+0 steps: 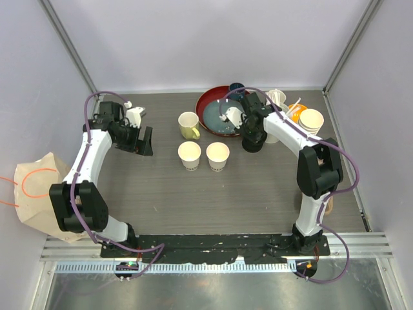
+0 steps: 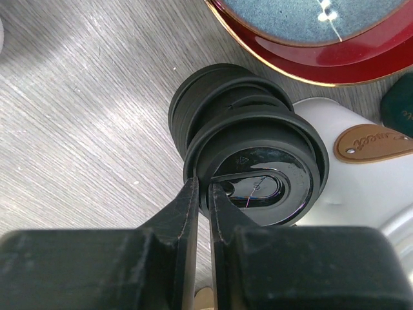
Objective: Pack the takeout coffee
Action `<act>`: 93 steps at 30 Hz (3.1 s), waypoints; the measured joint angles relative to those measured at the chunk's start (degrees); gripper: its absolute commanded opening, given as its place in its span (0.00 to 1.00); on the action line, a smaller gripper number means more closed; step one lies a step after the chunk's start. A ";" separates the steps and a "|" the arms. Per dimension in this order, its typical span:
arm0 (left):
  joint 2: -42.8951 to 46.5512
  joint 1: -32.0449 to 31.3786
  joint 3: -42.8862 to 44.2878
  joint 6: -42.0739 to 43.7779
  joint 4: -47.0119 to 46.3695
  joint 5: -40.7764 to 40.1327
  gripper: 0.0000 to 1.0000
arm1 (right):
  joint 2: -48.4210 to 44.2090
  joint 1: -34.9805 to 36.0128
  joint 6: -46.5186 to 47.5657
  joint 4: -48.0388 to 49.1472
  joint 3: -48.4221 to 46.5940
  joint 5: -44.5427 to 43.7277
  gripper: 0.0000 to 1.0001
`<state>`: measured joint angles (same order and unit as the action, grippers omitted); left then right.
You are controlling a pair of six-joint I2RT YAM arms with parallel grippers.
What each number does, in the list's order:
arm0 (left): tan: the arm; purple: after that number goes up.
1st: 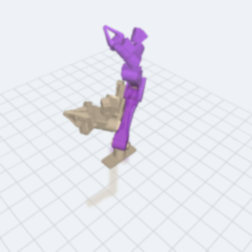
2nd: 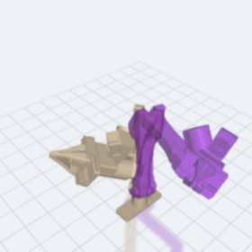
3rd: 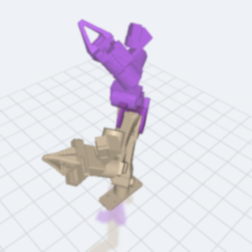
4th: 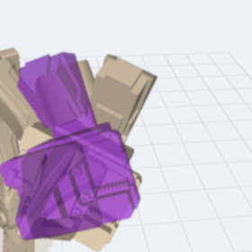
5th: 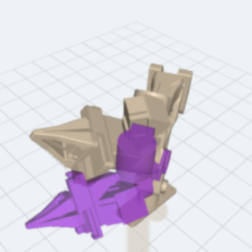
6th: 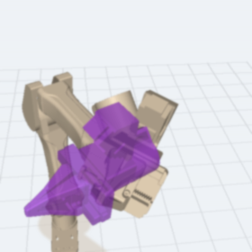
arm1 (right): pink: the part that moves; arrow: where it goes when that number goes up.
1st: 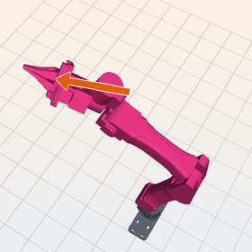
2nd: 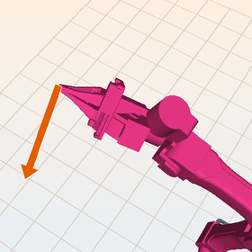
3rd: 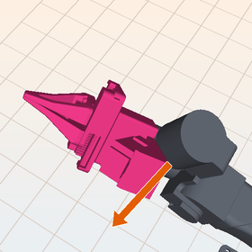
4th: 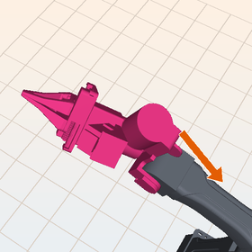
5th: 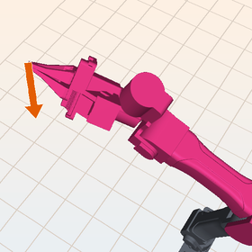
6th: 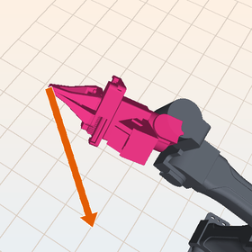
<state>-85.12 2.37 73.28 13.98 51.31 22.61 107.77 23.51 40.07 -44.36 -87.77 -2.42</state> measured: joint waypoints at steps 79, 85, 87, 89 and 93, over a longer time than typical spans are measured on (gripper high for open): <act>0.00 0.00 -1.84 -3.17 -0.31 1.29 0.89 | 28.79 26.80 -35.69 -26.86 -56.15 9.86 0.14; 0.00 -0.42 -1.84 -3.48 -0.28 3.23 0.89 | 28.76 26.80 -35.74 -26.03 -55.89 10.10 0.24; 0.00 -0.55 -1.84 -3.56 -0.28 3.63 0.89 | 28.76 26.80 -35.74 -25.70 -55.63 10.32 0.28; 0.00 -0.66 -1.84 -3.65 -0.28 4.00 0.89 | 28.79 26.80 -35.74 -25.46 -55.36 10.56 0.30; 0.00 -0.83 -1.84 -3.72 -0.24 4.24 0.89 | 28.76 26.80 -35.74 -25.05 -55.25 10.75 0.35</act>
<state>-85.12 1.54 71.44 10.26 51.07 26.85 136.53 50.30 4.34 -69.41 -143.02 8.34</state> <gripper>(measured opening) 0.888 0.317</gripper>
